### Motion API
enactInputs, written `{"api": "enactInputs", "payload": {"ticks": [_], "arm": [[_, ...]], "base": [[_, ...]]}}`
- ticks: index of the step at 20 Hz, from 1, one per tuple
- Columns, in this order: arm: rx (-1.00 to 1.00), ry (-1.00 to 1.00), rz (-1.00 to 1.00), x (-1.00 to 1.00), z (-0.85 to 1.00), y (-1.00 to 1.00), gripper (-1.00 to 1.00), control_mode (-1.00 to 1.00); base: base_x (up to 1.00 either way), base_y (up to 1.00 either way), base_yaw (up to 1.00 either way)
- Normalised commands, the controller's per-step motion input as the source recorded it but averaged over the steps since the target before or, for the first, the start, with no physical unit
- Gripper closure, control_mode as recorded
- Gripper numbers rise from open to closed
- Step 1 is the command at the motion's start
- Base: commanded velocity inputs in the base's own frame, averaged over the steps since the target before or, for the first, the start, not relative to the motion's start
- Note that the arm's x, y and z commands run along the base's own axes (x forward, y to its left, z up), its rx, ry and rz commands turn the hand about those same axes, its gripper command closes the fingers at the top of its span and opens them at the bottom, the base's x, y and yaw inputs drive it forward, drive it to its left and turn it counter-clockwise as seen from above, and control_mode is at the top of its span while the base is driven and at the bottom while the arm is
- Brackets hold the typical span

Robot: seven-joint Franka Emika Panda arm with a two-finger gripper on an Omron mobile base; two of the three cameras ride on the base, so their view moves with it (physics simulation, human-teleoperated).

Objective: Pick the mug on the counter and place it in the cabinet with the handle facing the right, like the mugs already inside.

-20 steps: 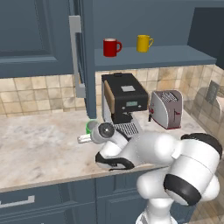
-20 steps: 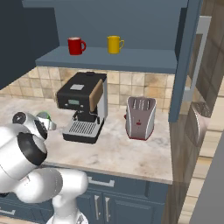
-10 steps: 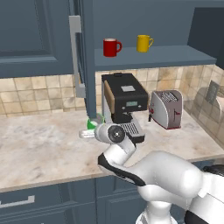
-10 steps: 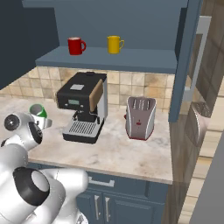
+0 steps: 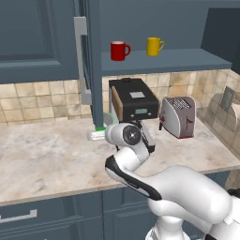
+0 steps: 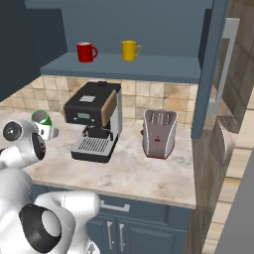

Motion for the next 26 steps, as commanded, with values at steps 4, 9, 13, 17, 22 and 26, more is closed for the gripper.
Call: {"api": "enactInputs", "payload": {"ticks": [4,9,13,17,22,26], "arm": [[0.0,0.0,0.03,-0.2,0.18,-0.13,1.0,-1.0],[0.0,0.0,0.03,-0.3,0.27,-0.25,1.0,-1.0],[0.0,0.0,0.06,-0.4,0.28,-0.43,1.0,-1.0],[-0.01,0.0,0.07,-0.35,0.21,-0.51,1.0,-1.0],[-0.02,0.0,0.05,-0.2,0.35,-0.39,1.0,-1.0],[-0.05,0.01,0.03,-0.05,0.37,-0.19,1.0,-1.0]], "base": [[0.0,0.0,0.0],[0.0,0.0,0.0],[0.0,0.0,0.0],[0.0,0.0,0.0],[0.0,0.0,0.0],[0.0,0.0,0.0]]}}
